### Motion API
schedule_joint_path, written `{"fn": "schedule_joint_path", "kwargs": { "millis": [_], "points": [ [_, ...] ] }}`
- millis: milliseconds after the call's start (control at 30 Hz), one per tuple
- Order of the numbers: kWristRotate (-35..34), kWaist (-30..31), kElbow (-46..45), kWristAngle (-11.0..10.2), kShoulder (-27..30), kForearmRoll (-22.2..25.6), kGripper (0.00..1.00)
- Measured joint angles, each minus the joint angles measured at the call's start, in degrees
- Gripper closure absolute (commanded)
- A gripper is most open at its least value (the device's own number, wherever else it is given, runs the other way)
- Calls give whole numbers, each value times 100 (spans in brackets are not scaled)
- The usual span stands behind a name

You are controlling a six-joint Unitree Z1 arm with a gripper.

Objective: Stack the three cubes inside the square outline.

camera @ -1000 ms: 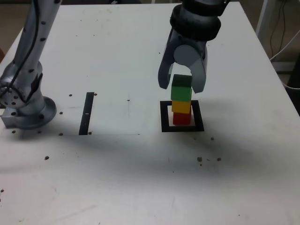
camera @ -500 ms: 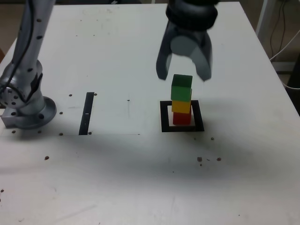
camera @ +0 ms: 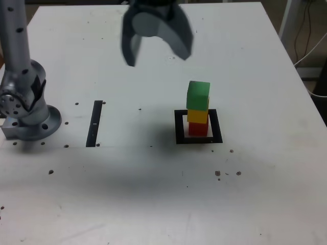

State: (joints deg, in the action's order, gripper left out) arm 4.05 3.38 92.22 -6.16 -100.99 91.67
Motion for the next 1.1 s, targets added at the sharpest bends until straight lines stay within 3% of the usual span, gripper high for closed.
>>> {"fn": "schedule_joint_path", "kwargs": {
  "millis": [167,400,867,1100],
  "points": [
    [-5,-225,-964,0,599,-224,1],
    [-5,-523,-2306,79,1121,-1036,1],
    [-5,-575,-4562,496,1449,-2577,1],
    [-5,-575,-4871,600,1456,-2895,1]
  ]
}}
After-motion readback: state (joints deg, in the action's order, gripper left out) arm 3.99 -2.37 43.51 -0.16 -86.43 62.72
